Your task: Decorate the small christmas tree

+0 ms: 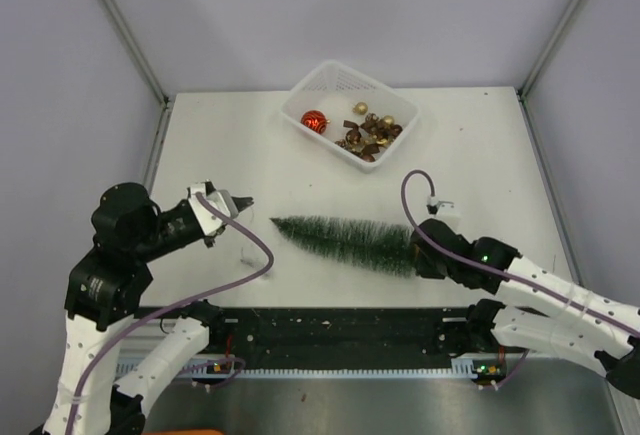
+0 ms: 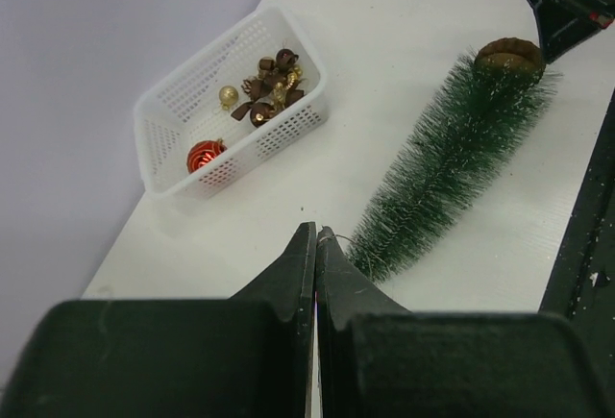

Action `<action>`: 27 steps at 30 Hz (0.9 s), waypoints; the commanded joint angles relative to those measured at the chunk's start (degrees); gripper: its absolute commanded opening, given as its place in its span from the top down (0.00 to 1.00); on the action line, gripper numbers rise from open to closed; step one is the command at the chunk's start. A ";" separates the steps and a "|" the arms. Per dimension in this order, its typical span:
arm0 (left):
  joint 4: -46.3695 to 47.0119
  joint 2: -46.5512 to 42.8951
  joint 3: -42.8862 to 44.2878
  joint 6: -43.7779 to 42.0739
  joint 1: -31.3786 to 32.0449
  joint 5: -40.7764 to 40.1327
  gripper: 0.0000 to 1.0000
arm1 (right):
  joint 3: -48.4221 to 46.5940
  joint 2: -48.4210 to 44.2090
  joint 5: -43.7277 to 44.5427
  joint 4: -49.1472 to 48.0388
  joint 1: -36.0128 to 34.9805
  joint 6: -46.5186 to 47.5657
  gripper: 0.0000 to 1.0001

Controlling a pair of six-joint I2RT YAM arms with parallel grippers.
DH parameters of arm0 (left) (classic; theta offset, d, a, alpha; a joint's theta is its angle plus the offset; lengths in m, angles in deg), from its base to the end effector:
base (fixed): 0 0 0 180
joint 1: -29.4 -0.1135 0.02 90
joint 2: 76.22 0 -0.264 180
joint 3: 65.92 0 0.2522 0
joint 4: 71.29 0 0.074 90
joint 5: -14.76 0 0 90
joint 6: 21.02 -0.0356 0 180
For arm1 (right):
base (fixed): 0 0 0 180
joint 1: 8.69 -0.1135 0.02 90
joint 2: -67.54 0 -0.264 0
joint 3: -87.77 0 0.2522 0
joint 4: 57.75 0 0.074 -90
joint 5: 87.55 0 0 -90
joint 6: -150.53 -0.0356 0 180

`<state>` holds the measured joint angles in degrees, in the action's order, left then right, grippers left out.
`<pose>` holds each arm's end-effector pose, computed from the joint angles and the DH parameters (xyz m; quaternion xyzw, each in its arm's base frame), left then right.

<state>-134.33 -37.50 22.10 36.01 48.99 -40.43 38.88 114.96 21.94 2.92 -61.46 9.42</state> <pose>0.0674 -0.0456 0.4453 0.4979 0.5912 -0.1651 0.6126 0.0993 0.1111 0.2220 0.0312 0.9507 0.1055 0.2898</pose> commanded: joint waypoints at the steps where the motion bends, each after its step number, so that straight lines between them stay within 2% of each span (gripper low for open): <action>1: 3.66 -0.75 -1.92 2.56 -0.17 1.93 1.00 | -10.11 -1.89 6.62 9.23 -1.19 1.01 1.00; 5: 3.84 -1.28 -2.98 2.65 -0.17 1.84 1.00 | -17.84 -1.02 7.49 17.13 -1.28 3.56 1.00; 8: 4.19 -1.89 -3.68 2.82 -0.26 1.58 1.00 | -23.12 -0.66 11.88 22.68 -1.19 4.44 1.00; 11: 4.54 -2.16 -4.30 2.91 -0.26 1.49 1.00 | -24.89 -1.28 15.23 24.19 -1.19 4.71 1.00; 12: 4.54 -2.24 -4.21 3.00 -0.17 1.49 1.00 | -23.68 -1.19 14.10 23.75 -1.28 4.27 0.89; 13: 4.54 -2.42 -4.12 3.00 -0.17 1.40 1.00 | -21.84 -0.84 12.70 22.62 -1.28 3.83 0.70; 14: 4.54 -2.59 -4.21 2.91 -0.26 1.14 1.00 | -19.47 -0.58 10.59 21.04 -1.19 3.13 0.60; 16: 4.54 -2.95 -4.21 2.47 -0.17 0.53 1.00 | -13.94 0.30 7.60 16.56 -1.28 2.16 0.45; 17: 4.54 -3.04 -4.12 2.30 -0.17 0.26 1.00 | -11.73 0.48 6.98 14.45 -1.19 1.55 0.42; 20: 4.28 -4.00 -3.95 1.77 -0.26 -0.79 1.00 | -9.51 1.79 9.42 10.40 -1.28 -0.38 0.41; 27: 3.75 -5.41 -4.39 1.51 -0.17 -1.58 1.00 | -9.60 7.77 14.35 4.51 -1.28 -2.06 0.47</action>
<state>-132.67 -42.07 18.12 37.52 48.99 -41.65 30.51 119.68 32.56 14.27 -61.94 9.07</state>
